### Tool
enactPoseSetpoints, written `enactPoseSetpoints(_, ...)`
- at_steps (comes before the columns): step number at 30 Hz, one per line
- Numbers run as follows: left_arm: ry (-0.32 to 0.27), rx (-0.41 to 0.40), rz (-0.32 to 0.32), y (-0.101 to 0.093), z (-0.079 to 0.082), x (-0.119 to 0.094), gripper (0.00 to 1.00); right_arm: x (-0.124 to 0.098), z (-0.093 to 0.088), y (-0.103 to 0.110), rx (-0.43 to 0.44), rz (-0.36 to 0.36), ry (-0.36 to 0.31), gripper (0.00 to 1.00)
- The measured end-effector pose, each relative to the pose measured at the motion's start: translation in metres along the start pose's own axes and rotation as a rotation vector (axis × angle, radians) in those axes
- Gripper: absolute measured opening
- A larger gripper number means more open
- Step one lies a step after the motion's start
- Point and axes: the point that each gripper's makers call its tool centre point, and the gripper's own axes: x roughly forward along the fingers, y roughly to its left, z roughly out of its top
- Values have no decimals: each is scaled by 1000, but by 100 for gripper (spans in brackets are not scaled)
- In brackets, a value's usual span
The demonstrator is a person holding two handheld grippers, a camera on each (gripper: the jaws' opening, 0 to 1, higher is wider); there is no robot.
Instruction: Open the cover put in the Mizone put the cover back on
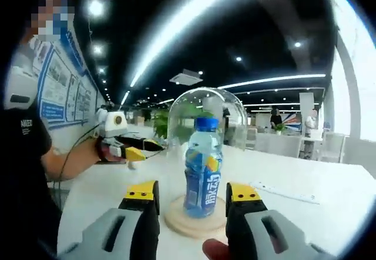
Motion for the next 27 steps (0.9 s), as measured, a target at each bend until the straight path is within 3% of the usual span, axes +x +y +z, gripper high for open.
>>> enactPoseSetpoints(3,-38,-61,12,-6,1,-11,24,-13,-1,1,59,-38,-41,33)
enactPoseSetpoints(11,-45,-104,87,-11,-11,-29,21,-39,-21,-3,157,-123,-82,30)
enactPoseSetpoints(18,-3,-105,99,-24,-36,-38,21,-52,-46,-3,141,-199,-52,24)
enactPoseSetpoints(21,-2,-126,105,-29,-47,-41,19,-56,-56,4,126,-191,-44,20)
enactPoseSetpoints(23,-18,-156,99,-33,-50,-43,17,-58,-55,13,154,-138,-88,20)
enactPoseSetpoints(27,-16,-134,110,-34,-56,-44,17,-65,-59,3,148,-192,-98,14)
